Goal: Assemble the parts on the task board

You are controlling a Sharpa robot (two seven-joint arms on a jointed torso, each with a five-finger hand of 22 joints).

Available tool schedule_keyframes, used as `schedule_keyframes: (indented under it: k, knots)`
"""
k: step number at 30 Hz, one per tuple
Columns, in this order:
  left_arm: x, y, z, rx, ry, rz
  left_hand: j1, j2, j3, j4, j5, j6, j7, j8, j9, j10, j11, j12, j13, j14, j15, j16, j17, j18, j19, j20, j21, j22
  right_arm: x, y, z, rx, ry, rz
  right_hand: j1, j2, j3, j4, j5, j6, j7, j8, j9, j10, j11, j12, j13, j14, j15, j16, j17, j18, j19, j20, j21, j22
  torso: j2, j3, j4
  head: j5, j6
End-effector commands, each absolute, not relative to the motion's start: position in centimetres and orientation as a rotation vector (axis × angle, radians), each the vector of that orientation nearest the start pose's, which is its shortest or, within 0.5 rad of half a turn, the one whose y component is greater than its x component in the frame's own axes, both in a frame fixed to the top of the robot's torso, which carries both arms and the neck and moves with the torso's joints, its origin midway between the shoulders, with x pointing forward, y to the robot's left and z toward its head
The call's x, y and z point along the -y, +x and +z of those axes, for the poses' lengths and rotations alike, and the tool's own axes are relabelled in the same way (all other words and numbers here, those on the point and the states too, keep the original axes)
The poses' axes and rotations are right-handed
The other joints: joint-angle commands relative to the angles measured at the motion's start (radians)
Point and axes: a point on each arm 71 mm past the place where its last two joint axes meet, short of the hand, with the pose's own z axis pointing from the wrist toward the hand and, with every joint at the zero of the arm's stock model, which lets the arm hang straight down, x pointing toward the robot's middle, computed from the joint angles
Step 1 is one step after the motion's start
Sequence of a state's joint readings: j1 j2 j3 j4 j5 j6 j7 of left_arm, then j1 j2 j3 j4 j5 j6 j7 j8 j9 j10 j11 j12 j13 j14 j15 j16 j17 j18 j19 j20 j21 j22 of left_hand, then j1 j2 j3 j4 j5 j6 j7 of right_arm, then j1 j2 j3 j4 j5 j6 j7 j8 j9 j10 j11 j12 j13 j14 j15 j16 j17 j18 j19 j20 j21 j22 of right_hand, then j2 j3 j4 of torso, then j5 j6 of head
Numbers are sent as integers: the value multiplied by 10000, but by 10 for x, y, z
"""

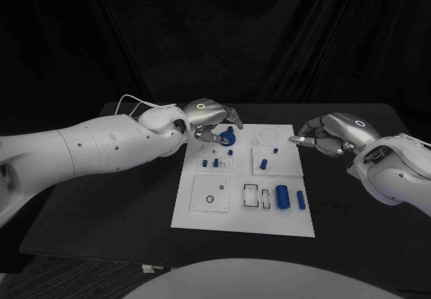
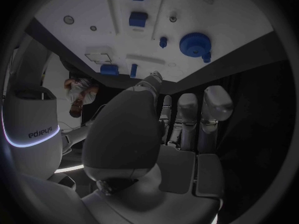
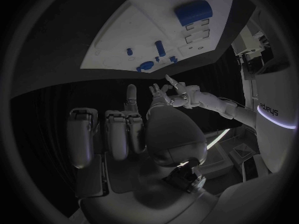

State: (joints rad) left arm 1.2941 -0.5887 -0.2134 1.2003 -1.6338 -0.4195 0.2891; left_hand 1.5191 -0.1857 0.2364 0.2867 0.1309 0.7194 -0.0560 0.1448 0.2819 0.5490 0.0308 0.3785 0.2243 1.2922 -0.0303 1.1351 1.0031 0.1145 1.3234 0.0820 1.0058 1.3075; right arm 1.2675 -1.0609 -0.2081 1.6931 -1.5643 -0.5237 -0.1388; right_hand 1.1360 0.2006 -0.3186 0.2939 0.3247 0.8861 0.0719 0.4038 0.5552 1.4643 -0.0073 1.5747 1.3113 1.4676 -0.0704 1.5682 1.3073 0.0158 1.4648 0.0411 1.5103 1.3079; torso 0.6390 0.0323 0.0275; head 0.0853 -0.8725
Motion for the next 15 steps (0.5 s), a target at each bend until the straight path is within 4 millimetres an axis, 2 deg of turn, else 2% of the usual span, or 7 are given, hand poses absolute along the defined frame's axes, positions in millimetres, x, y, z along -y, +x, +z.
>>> schedule_keyframes:
  k: [1, 2, 4, 5, 6, 10, 15]
  knots:
    - [-137, 516, -215, -15221, 8638, -6500, -50, -13, 22, -67, 28, 227, 99, -35, -124, 243, 67, 174, -129, 78, 56, 169, 66, -98, 104, -1, 62, 1227, 254, 435, -185, -15110, -2051, 5650, -126, 39, -77, -7, -45, 56, -34, 23, -13, 1065, 5, -39, 2595, 1032, 31, 26, 2635, -1, 749, 43, 60, 2421, 33, -36, 8, 13, -2]
    - [-135, 517, -217, -15359, 8682, -6424, -64, 45, 53, -134, 27, 425, 213, 3, -187, 465, 111, 318, -175, 126, 94, 326, 154, -122, 184, 8, 171, 1269, 254, 434, -186, -15144, -2062, 5664, -126, 39, -77, -7, -45, 56, -34, 23, -13, 1065, 5, -39, 2595, 1032, 31, 26, 2635, -1, 749, 43, 60, 2421, 30, -23, 5, 22, -2]
    - [-132, 517, -220, -15531, 8739, -6336, -116, 116, 77, -237, 46, 615, 275, 52, -240, 794, 115, 530, -168, 173, 109, 480, 232, -136, 249, 11, 251, 1297, 253, 433, -188, -15196, -2073, 5675, -126, 39, -77, -7, -45, 56, -34, 23, -13, 1065, 5, -39, 2595, 1032, 31, 26, 2635, -1, 749, 43, 60, 2421, 47, -10, 4, 43, -2]
    - [-131, 517, -220, -15573, 8755, -6316, -121, 118, 77, -242, 46, 629, 280, 58, -240, 807, 116, 538, -167, 172, 110, 483, 231, -136, 250, 12, 252, 1297, 253, 433, -188, -15214, -2076, 5677, -126, 39, -77, -7, -45, 56, -34, 23, -13, 1065, 5, -39, 2595, 1032, 31, 26, 2635, -1, 749, 43, 60, 2421, 49, -12, 5, 47, -2]
    - [-130, 517, -221, -15615, 8774, -6300, -197, 144, 66, -293, 36, 843, 394, 150, -234, 984, 122, 660, -146, 160, 114, 528, 221, -141, 273, 17, 277, 1306, 253, 433, -189, -15236, -2080, 5681, -126, 39, -77, -7, -45, 56, -34, 23, -13, 1065, 5, -39, 2595, 1032, 31, 26, 2635, -1, 749, 43, 60, 2421, 52, -14, 7, 53, -2]
    - [-126, 516, -225, -15721, 8830, -6309, -306, 244, 112, -482, 75, 1237, 499, 306, -191, 1458, 75, 1002, -7, 220, 112, 747, 328, -162, 349, 22, 407, 1341, 253, 432, -191, -15333, -2096, 5687, -139, 46, -83, -9, -49, 56, -35, 23, -14, 1065, 4, -39, 2595, 1032, 30, 26, 2635, -1, 750, 42, 61, 2422, 46, -7, 13, 49, -2]
    - [-123, 515, -230, -15890, 8856, -6299, -361, 277, 174, -591, 161, 1356, 544, 330, -180, 1728, 50, 1189, 102, 234, 94, 838, 349, -172, 385, 10, 475, 1357, 252, 432, -193, -15414, -2109, 5681, -144, 52, -85, -10, -50, 56, -36, 22, -14, 1065, 5, -39, 2595, 1032, 30, 26, 2635, 1, 747, 41, 56, 2420, 34, -5, 2, 25, -2]
